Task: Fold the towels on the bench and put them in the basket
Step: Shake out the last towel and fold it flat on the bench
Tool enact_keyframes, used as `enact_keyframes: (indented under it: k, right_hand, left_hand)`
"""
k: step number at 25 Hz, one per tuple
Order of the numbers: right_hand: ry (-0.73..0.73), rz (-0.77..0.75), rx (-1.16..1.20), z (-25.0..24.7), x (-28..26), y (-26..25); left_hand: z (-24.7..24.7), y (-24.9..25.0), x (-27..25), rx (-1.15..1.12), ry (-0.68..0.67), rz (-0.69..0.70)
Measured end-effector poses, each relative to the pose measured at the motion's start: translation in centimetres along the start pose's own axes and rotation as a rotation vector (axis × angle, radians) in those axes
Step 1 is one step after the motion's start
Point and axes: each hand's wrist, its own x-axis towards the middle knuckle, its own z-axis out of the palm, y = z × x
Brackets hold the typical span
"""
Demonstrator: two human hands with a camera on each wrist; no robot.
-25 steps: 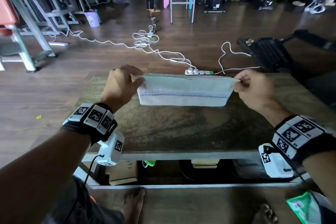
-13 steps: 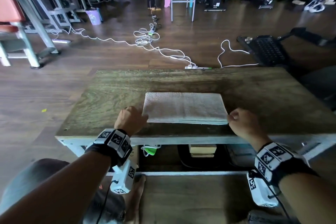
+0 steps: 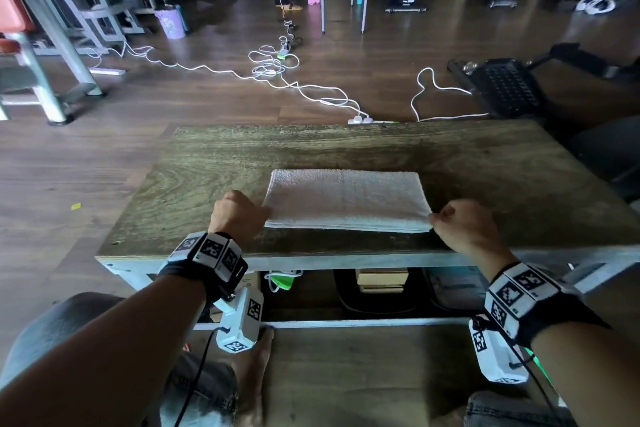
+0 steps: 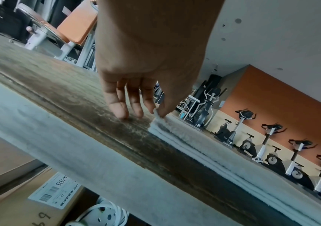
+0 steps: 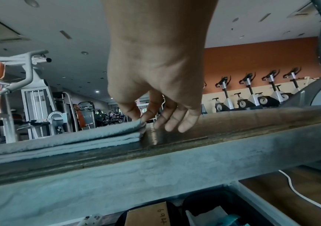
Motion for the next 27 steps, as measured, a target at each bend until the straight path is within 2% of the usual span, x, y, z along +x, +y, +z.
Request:
enact_keyframes:
  k: [2,4,6,7,8,10,13,16,18,21,27]
  right_hand:
    - [0.075,-0.092,-0.081,0.8,0.1,0.2]
    - [0.159,-0.322,-0.073,1.9,0.0,0.4]
    - [0.046,-0.522,-0.101,3.1,-0.4,0.2]
    - [-0.010,-0.577,-0.130,3.6,-0.7,0.0]
    - [-0.024,-0.597,-0.152,3.8,-1.0,-0.1]
    - [0.039,-0.584,-0.190,3.9,-1.4,0.1]
    - [0.110,-0.533,-0.177,4.0,-1.3,-1.9]
    - [0.037,-0.528,-0.079,6.6,0.5,-6.2]
    - [-0.070,-0.538,-0.177,9.4,1.6,-7.2]
    - [-0.092,-0.545,-0.395,11.6,1.8,-5.9]
    - [-0.087,-0.501,-0.438,11.0,2.1,-5.4]
  left_hand:
    - [0.7,0.3,-0.4,0.107,0.017,0.146]
    - [1.8,0.7,-1.2,0.159,-0.017,0.405]
    - [2.7,1.2,-2.3,0.223,-0.109,0.602]
    - [3.0,1.3,-2.9,0.256,-0.139,0.648]
    - [3.1,1.2,-3.3,0.273,-0.133,0.657]
    - [2.8,1.2,-4.0,0.255,-0.088,0.630]
    - [3.0,3.3,-4.0,0.107,-0.083,0.651]
    - [6.1,6.9,-2.8,0.013,-0.123,0.740]
    - [8.3,7.9,-2.4,0.135,-0.176,0.705]
    - [10.4,6.2,-2.0,0.392,-0.237,0.642]
    - [10.2,5.6,-1.4,0.428,-0.214,0.668]
